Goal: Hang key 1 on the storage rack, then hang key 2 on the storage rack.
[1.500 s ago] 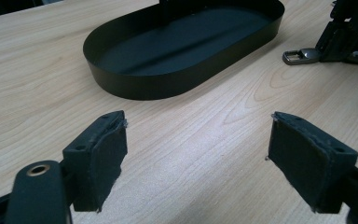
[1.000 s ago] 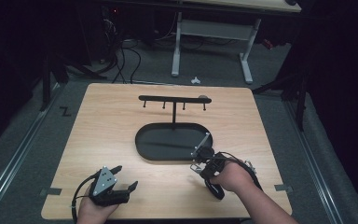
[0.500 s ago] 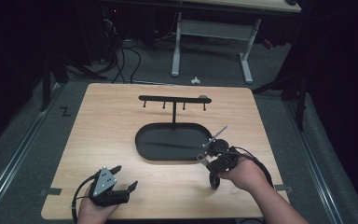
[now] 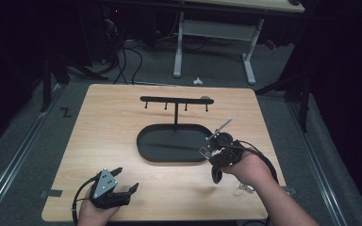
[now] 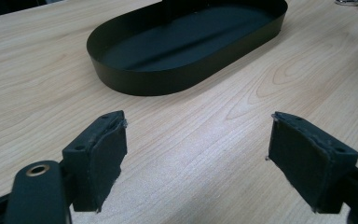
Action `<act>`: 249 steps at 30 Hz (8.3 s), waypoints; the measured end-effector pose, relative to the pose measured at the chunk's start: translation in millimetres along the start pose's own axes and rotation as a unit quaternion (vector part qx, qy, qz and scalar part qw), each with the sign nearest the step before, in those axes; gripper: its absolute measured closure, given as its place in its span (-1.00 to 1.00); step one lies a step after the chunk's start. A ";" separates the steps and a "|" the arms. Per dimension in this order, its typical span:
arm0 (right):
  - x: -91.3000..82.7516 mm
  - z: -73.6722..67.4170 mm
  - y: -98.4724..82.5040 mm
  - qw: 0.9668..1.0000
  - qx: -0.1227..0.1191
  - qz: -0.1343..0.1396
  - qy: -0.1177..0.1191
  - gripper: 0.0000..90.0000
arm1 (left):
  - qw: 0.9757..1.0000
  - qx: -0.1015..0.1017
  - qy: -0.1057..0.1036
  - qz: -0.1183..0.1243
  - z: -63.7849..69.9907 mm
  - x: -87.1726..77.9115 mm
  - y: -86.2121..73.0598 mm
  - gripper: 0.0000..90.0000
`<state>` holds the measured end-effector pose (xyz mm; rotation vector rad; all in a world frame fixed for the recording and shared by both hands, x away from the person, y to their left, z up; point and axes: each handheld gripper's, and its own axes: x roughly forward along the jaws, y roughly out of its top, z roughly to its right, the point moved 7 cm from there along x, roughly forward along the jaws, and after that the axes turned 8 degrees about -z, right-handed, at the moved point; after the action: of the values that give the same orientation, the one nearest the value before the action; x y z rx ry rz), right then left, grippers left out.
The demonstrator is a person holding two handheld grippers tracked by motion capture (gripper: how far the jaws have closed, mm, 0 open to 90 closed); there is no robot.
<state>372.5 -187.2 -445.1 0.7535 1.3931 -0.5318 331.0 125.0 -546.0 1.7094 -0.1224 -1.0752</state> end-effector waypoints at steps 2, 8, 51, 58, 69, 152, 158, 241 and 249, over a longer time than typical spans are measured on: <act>-0.4 -0.7 2.5 1.000 -0.002 0.000 -0.001 0.79 | 1.000 0.001 0.002 0.001 -0.4 -0.8 -0.4 -0.56; -2.1 -0.6 9.0 1.000 0.001 0.003 -0.001 0.79 | 1.000 -0.002 0.003 0.003 -1.3 -1.8 -0.2 -0.56; -34.9 27.1 96.9 0.998 0.019 0.051 -0.028 0.79 | 1.000 -0.001 -0.001 -0.001 -2.2 -2.7 -1.8 -0.56; -37.4 30.5 109.2 0.997 0.020 0.059 -0.035 0.79 | 1.000 0.000 -0.001 0.000 -2.4 -2.8 -1.8 -0.56; -29.7 36.0 121.9 0.997 0.030 0.054 -0.051 0.79 | 1.000 0.000 -0.004 -0.002 -1.8 -2.8 -2.2 -0.56; 59.9 93.9 -83.0 0.986 0.166 0.011 -0.029 0.01 | 0.999 0.017 -0.020 -0.025 8.8 10.7 -5.2 -0.55; 69.5 103.9 -99.5 0.983 0.182 -0.007 -0.031 0.10 | 0.999 0.017 -0.022 -0.027 8.9 11.2 -5.1 -0.55; 103.2 89.8 -69.2 0.989 0.126 -0.072 -0.012 0.61 | 0.999 0.027 -0.027 -0.033 13.2 9.5 -6.6 -0.55; 103.2 85.5 -67.4 0.991 0.112 -0.069 -0.021 0.79 | 0.999 0.025 -0.027 -0.031 11.9 9.1 -6.9 -0.55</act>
<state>393.4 -285.3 -556.6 0.8243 1.3677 -0.8185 325.2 114.5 -557.2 1.7397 -0.1310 -1.1735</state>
